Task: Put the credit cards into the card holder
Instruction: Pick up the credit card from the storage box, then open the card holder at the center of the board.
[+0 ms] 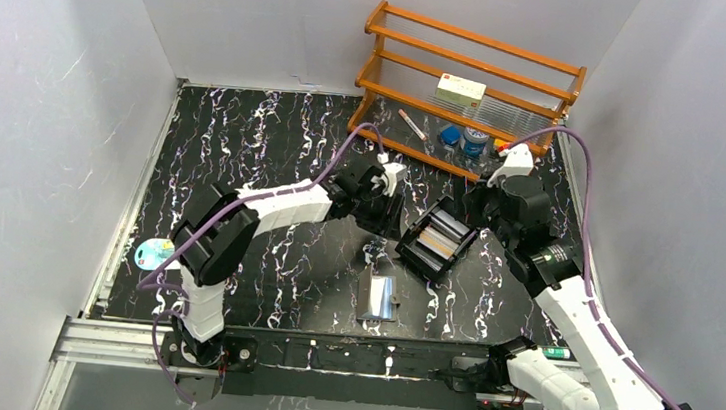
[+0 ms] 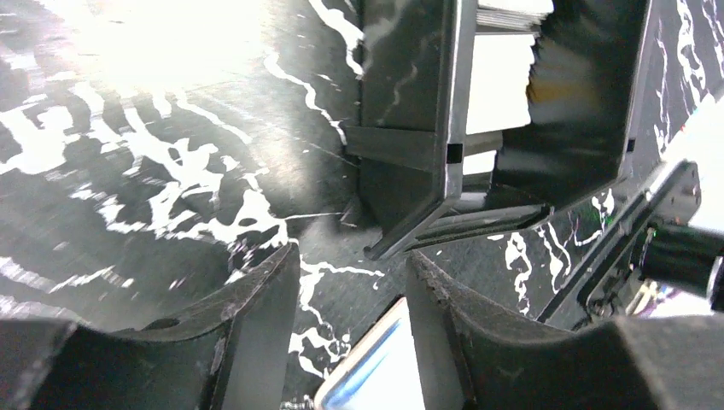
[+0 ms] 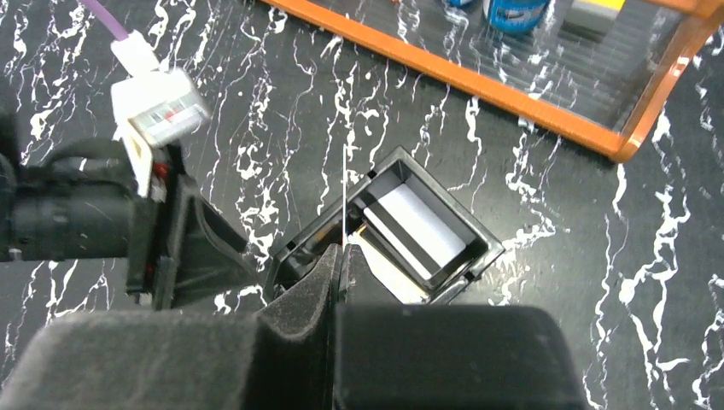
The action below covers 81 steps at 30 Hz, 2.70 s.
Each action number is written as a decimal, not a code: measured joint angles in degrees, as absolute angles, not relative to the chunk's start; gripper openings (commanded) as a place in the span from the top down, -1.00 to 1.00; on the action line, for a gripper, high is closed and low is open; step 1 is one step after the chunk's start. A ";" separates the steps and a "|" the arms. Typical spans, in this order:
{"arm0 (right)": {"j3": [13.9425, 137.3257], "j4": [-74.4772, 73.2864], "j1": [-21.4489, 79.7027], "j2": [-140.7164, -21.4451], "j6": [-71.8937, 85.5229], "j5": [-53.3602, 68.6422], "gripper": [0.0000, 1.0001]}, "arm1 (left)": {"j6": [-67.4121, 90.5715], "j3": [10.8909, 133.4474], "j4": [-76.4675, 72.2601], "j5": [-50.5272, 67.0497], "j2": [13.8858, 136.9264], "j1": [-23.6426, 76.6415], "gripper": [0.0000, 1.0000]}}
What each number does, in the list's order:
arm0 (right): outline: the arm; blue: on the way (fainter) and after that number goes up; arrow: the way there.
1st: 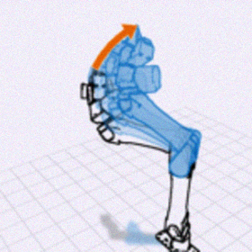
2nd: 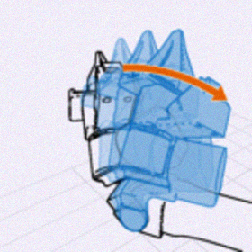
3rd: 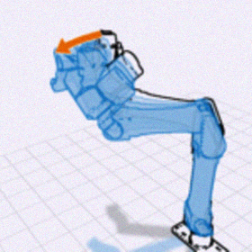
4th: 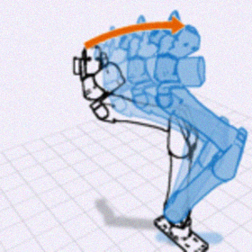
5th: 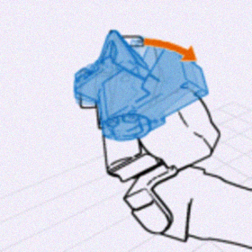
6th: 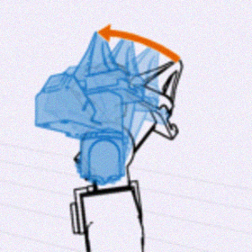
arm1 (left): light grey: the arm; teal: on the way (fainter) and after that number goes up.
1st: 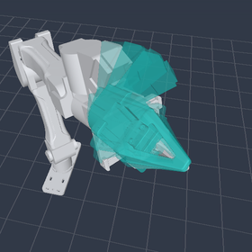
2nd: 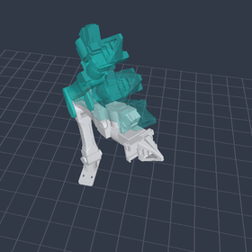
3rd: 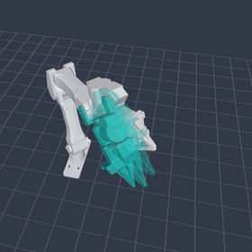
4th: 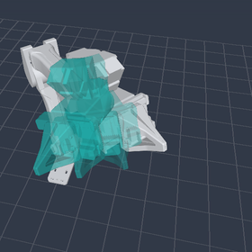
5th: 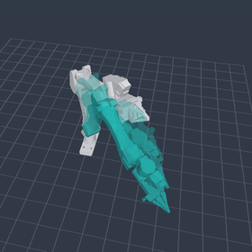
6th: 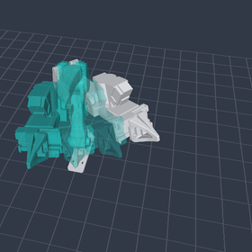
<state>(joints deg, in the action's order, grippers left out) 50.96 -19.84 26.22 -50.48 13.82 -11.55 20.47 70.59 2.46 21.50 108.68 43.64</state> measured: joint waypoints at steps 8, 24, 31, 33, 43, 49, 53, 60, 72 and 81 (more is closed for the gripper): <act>50.74 -25.02 26.22 -48.58 21.23 -10.85 1.00 | 26.98 76.25 23.20 4.43 100.88 45.89 -0.10; 48.10 -27.11 26.22 -45.69 24.88 -4.69 1.00 | 39.05 80.82 43.18 -12.03 107.92 65.45 -0.45; 48.10 -27.57 26.22 -43.62 25.15 -4.10 1.00 | 40.97 81.58 44.97 -14.70 111.83 66.52 -0.47; 48.10 -27.83 26.22 -43.29 25.15 -4.10 1.00 | 41.19 81.58 44.91 -14.76 111.98 66.59 -0.48; 47.77 -29.04 26.22 -43.33 25.80 -2.28 1.00 | 41.69 81.58 43.70 -15.18 112.09 66.61 0.32; 43.48 -26.61 26.22 -44.05 31.53 5.58 1.00 | 42.89 78.50 41.50 -15.70 109.27 66.61 0.50; 38.70 -25.54 26.98 -44.97 35.97 9.63 1.00 | 44.14 73.25 38.76 -15.25 104.42 66.08 0.43; 35.18 -24.03 30.79 -44.66 41.91 11.79 1.00 | 47.83 60.34 28.60 -9.89 91.72 62.39 0.46; 29.10 -17.06 47.72 -52.10 50.96 7.09 1.00 | 51.03 49.95 17.54 -2.85 82.89 55.55 0.72; 26.65 -18.79 48.51 -49.84 53.36 1.39 1.00 | 50.78 48.99 16.47 -1.72 82.70 55.57 1.00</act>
<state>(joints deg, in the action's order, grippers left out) 26.65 -18.79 48.51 -49.84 53.36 1.39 50.78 48.99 16.47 -1.72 82.70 55.57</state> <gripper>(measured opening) 0.039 0.023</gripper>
